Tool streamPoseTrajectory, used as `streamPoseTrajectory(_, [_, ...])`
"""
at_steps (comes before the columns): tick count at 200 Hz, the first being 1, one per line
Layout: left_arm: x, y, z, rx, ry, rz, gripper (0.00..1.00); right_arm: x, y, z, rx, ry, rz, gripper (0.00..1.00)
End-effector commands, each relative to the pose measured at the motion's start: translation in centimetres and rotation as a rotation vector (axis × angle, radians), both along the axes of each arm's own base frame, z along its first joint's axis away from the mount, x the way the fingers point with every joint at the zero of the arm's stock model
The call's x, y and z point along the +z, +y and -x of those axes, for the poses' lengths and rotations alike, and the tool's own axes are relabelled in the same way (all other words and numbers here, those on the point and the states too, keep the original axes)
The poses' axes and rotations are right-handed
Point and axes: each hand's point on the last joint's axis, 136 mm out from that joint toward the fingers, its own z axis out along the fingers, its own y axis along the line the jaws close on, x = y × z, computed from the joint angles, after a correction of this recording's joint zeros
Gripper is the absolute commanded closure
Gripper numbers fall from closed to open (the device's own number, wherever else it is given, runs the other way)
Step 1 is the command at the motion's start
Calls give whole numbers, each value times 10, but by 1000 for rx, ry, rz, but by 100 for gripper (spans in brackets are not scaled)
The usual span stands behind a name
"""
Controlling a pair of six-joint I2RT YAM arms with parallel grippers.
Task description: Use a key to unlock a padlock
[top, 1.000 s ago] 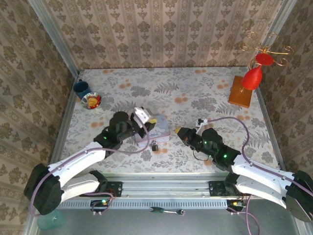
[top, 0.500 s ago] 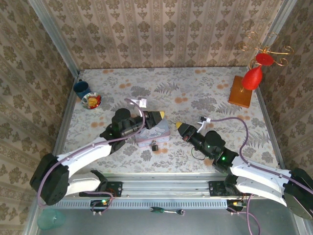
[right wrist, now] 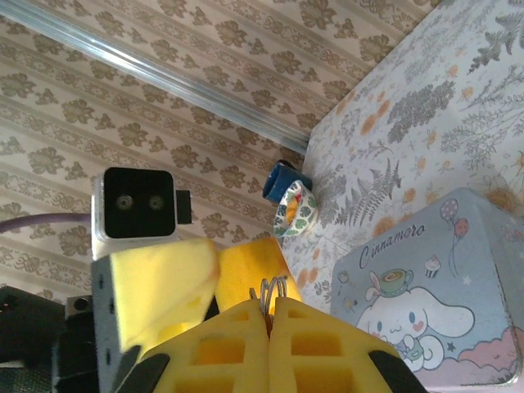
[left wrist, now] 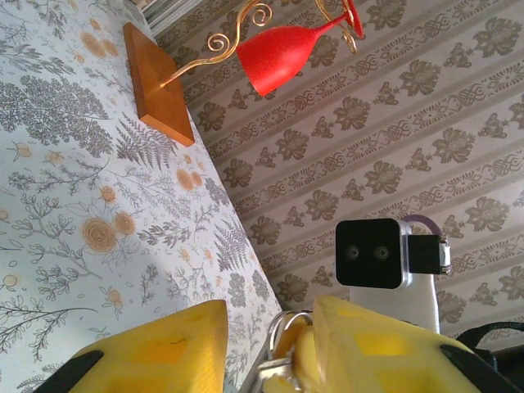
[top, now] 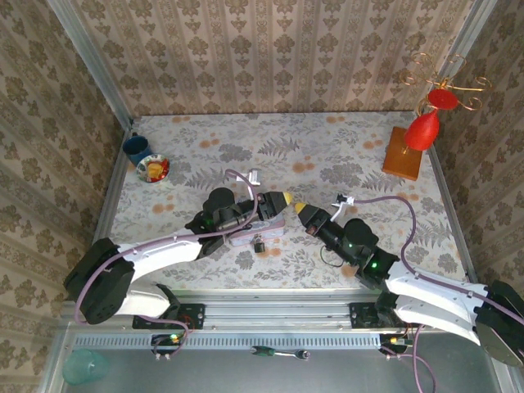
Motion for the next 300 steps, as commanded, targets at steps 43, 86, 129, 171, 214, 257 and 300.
streamPoseTrajectory(43, [17, -10, 6, -51, -10, 65, 74, 15, -11, -2, -55, -30, -54, 100])
streamPoseTrajectory(86, [15, -11, 10, -68, -5, 63, 76, 11, -11, -3, -61, -14, -49, 100])
streamPoseTrajectory(129, [14, -15, 12, -85, -2, 68, 82, 10, -10, -3, -60, -10, -45, 100])
streamPoseTrajectory(171, [17, -17, 14, -99, -12, 82, 91, 6, -8, -5, -58, 8, -43, 100])
streamPoseTrajectory(214, [16, -11, 0, -43, -1, 149, 100, -5, -9, -7, -73, 62, -28, 90])
streamPoseTrajectory(257, [-17, 7, -25, 46, -121, -196, 100, -32, -28, -11, -184, 208, 48, 38])
streamPoseTrajectory(300, [-15, 57, -50, 82, -211, -392, 100, -41, -43, -9, -226, 190, 131, 33])
